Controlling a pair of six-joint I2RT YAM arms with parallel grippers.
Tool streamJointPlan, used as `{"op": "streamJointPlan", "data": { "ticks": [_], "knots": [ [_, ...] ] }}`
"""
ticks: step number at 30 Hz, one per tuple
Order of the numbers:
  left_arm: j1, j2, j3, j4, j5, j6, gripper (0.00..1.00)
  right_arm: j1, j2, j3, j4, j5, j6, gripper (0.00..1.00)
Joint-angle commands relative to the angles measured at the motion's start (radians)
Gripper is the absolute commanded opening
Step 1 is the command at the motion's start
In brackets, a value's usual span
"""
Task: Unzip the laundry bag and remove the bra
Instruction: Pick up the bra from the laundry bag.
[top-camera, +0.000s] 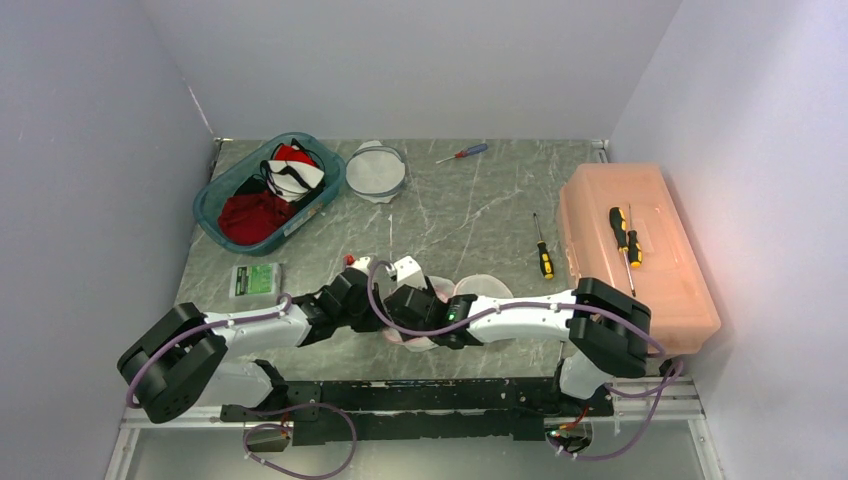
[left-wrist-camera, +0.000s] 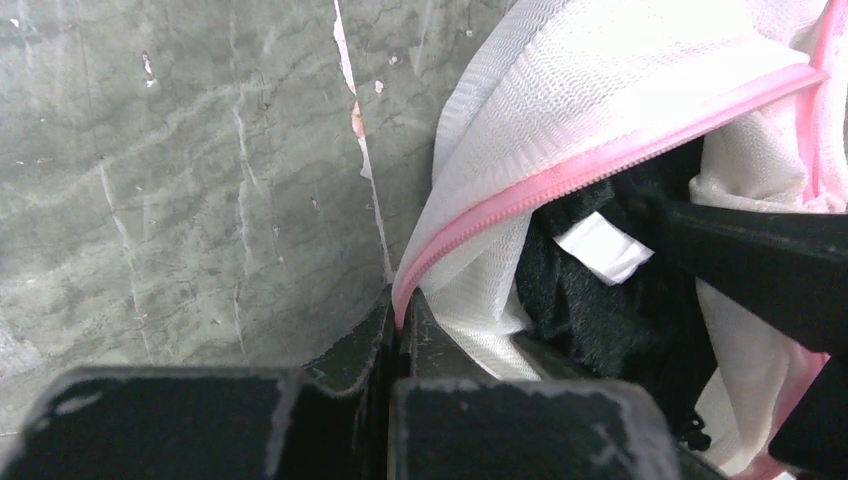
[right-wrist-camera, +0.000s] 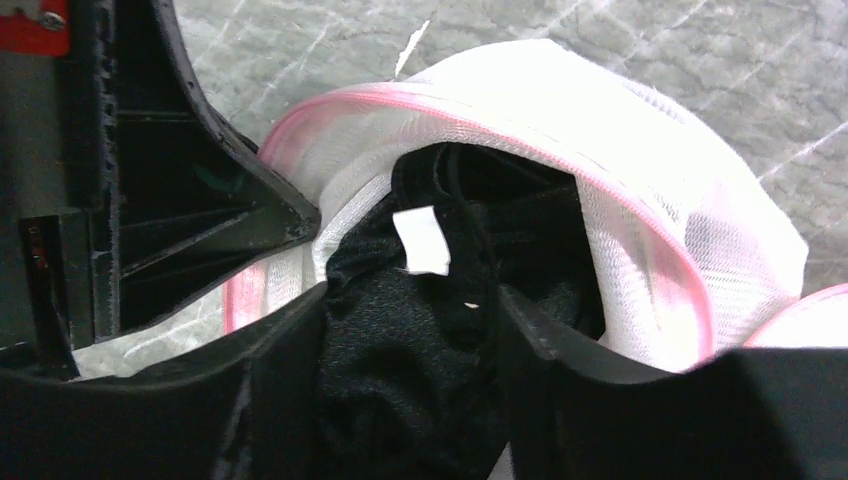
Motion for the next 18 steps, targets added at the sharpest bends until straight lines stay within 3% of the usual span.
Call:
{"op": "streamJointPlan", "data": {
  "ticks": [1,12,18],
  "knots": [
    [-0.006,0.002,-0.015,-0.018,-0.008,0.0,0.03,-0.005,-0.015,-0.004,-0.04,0.067,0.025,0.53],
    [-0.007,-0.011,0.0,-0.043,-0.018,-0.004,0.03,-0.006,-0.209,-0.086,0.007,0.077,-0.023,0.02],
    [-0.007,-0.016,0.019,-0.083,-0.034,0.006,0.03,-0.037,-0.375,-0.14,0.032,0.027,-0.054,0.0]
  ]
}}
